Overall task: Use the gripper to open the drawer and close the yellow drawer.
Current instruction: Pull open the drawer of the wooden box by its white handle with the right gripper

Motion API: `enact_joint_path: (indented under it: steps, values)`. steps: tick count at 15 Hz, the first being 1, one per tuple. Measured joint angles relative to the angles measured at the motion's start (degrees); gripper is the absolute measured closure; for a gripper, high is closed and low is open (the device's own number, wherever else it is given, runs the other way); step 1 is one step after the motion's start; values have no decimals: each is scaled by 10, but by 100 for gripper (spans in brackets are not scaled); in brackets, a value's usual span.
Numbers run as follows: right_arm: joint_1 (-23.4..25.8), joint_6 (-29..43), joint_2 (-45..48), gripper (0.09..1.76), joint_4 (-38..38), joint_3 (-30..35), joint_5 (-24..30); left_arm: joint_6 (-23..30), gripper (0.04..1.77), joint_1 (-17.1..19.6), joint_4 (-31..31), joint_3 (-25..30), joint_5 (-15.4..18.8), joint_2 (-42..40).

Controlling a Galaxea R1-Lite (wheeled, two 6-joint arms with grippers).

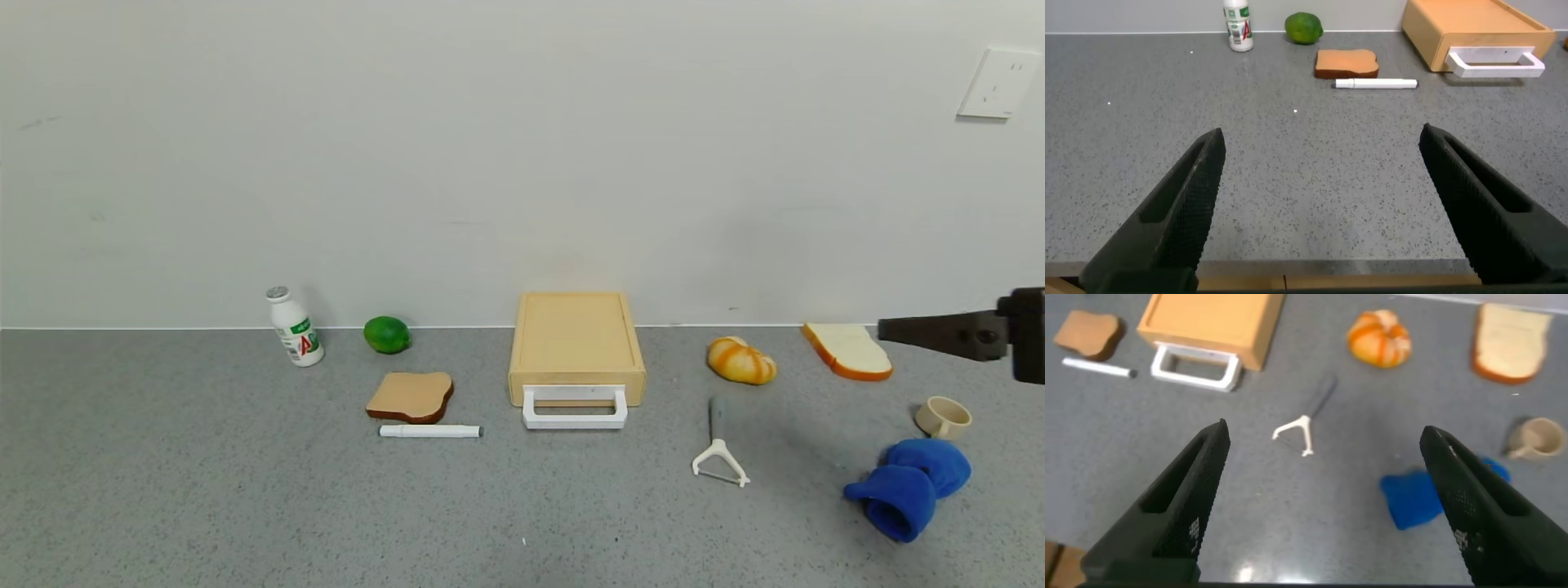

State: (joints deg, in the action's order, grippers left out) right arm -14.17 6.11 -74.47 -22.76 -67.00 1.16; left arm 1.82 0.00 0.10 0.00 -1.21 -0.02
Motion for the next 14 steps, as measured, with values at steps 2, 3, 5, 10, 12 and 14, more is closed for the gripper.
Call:
enact_joint_path:
  steps: [2, 3, 5, 10, 12, 14]
  values:
    - [-43, 28, -56, 14, -23, -46, -1, 0, 9, 0, 0, 0, 0, 0]
    - [-62, 38, -83, 14, -26, -64, -3, 0, 9, 0, 0, 0, 0, 0]
    - [-99, 54, -134, 14, -29, -97, -22, 0, 9, 0, 0, 0, 0, 0]
    - [-182, 81, -265, 14, -31, -175, -58, 0, 9, 0, 0, 0, 0, 0]
    - [-203, 91, -316, 14, -32, -209, -65, 0, 9, 0, 0, 0, 0, 0]
    - [-213, 98, -363, 14, -37, -248, -67, 0, 9, 0, 0, 0, 0, 0]
